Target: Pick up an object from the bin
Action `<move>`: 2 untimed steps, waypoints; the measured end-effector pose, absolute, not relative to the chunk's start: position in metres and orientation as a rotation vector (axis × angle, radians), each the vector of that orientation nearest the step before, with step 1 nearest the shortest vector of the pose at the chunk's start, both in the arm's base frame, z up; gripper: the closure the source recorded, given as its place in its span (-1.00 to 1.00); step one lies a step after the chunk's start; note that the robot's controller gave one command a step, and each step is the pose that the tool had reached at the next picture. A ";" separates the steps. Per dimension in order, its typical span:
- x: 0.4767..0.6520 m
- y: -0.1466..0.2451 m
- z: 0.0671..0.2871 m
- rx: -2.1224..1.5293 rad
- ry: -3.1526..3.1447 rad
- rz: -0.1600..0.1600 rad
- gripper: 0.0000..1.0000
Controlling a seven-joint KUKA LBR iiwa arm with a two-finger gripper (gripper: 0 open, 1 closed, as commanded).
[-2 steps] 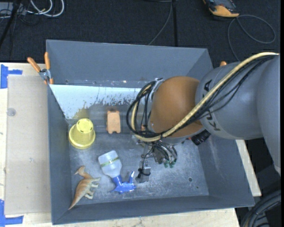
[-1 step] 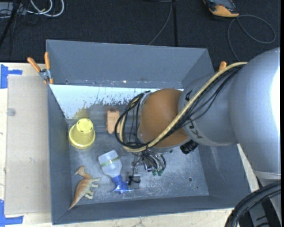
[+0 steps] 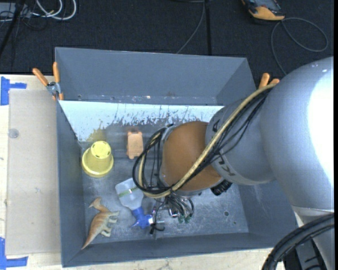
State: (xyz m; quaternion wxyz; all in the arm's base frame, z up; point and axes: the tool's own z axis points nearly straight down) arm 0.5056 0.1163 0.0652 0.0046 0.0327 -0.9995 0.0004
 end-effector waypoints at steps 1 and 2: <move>0.481 0.143 0.069 0.544 -3.090 -0.001 1.00; 0.481 0.143 0.069 0.543 -3.090 -0.002 1.00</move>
Offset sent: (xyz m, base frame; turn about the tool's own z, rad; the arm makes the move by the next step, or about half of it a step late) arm 0.0000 0.0000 0.0000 0.0000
